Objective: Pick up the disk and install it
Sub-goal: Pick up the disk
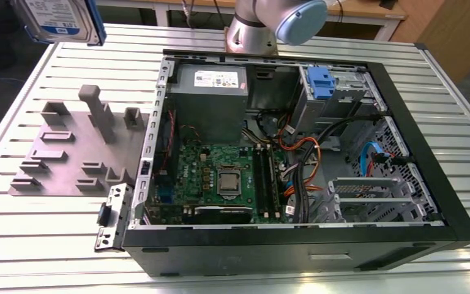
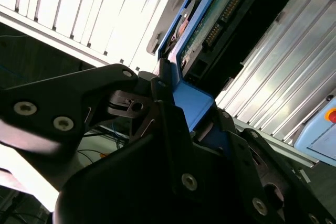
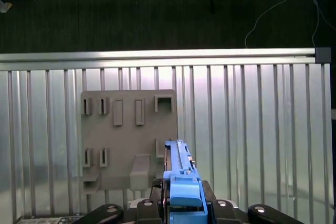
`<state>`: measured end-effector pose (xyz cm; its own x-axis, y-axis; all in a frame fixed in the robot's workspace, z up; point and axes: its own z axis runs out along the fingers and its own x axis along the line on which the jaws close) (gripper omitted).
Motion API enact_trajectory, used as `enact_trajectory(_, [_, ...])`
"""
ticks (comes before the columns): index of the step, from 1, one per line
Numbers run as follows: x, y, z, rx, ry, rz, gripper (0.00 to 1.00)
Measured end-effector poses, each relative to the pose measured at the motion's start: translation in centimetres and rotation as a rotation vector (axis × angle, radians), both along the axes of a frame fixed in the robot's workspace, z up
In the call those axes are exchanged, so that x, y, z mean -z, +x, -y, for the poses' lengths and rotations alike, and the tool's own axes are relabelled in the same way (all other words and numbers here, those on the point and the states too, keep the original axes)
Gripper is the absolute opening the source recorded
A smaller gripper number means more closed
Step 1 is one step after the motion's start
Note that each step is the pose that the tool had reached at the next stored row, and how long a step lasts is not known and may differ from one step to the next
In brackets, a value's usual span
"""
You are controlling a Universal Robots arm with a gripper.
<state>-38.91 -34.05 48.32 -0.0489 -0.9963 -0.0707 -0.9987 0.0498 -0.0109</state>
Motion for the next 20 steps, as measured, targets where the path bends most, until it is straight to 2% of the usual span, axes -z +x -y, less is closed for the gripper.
enact_trajectory(3, [-0.01, 0.81, 0.0, 0.0, -0.0001, -0.0001, 0.37])
enact_trajectory(13, [0.0, 4.34, 0.0, 0.0, 0.0, -0.0001, 0.37])
enact_trajectory(20, [-0.01, 6.31, 0.0, 0.0, -0.0001, -0.0001, 0.37])
